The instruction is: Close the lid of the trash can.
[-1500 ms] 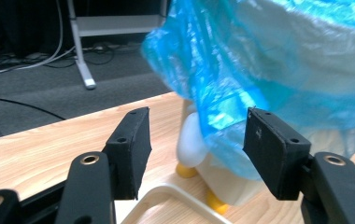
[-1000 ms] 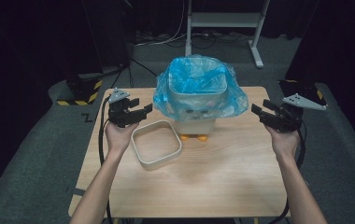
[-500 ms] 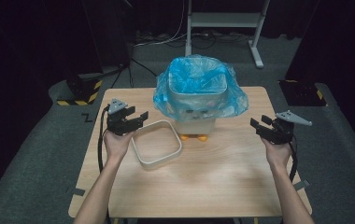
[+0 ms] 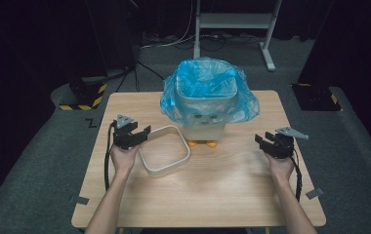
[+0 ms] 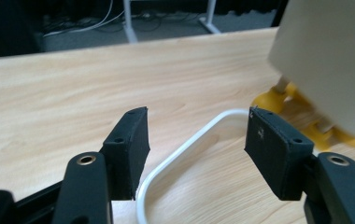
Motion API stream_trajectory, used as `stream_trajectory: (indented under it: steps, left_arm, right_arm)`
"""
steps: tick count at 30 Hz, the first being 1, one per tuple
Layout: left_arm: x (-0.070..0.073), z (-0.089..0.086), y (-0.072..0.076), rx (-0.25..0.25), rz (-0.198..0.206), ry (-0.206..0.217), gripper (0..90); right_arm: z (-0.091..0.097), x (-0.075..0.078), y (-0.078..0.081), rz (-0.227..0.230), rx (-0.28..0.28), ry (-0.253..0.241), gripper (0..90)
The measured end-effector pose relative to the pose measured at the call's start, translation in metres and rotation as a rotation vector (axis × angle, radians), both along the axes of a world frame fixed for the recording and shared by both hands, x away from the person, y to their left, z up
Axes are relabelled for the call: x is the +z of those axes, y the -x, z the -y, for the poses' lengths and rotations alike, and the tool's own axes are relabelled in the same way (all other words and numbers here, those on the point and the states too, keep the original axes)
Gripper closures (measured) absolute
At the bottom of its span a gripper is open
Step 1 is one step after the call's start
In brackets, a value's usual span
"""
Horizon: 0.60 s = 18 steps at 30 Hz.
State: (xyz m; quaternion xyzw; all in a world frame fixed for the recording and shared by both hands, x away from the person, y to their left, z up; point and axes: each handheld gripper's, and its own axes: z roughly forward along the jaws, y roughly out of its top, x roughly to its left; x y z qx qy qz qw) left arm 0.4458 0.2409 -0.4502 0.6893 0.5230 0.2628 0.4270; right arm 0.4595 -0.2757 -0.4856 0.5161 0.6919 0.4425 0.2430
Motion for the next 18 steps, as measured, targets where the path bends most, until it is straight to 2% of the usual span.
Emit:
stream_trajectory:
  steps: [5, 6, 11, 18]
  left_arm:
    - [-0.017, -0.004, -0.002, 0.031, -0.024, -0.029, 40.4]
    - [-0.019, -0.004, -0.002, 0.038, -0.027, -0.028, 40.5]
    - [-0.031, -0.010, -0.003, 0.059, -0.047, -0.034, 41.0]
    - [-0.049, -0.014, -0.004, 0.088, -0.078, -0.027, 42.5]
  right_arm:
    - [0.004, -0.014, -0.004, -0.022, -0.019, 0.018, 48.5]
    - [0.004, -0.017, -0.004, -0.038, -0.029, 0.023, 48.1]
    - [0.004, -0.025, -0.006, -0.047, -0.051, 0.029, 48.3]
    - [0.001, -0.034, -0.010, -0.064, -0.046, 0.063, 48.3]
